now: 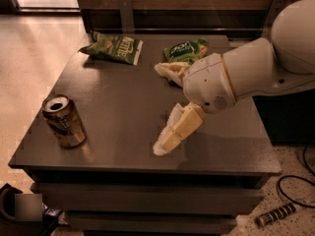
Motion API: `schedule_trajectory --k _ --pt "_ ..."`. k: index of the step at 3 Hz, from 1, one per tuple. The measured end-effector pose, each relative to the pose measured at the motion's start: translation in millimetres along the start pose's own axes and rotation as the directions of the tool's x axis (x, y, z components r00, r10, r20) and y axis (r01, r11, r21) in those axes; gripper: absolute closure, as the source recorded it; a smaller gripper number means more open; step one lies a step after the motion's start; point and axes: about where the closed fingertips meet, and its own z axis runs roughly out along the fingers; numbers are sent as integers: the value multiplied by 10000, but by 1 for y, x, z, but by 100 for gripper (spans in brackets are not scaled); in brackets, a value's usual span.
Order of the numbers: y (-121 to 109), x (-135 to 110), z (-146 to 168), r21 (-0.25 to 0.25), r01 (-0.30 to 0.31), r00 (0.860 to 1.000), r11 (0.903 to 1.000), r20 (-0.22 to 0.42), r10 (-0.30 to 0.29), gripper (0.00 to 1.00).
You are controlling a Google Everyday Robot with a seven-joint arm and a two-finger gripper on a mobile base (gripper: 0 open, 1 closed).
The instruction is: Pick orange can
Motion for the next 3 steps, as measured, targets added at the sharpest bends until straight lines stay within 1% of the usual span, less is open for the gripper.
schedule_trajectory --k 1,2,3 --pt "-12 -7 29 343 -38 9980 9994 626 16 0" --pt "-23 -14 64 561 -97 9877 9984 1563 8 0" --pt "-28 -18 95 595 -278 9707 9978 2399 128 0"
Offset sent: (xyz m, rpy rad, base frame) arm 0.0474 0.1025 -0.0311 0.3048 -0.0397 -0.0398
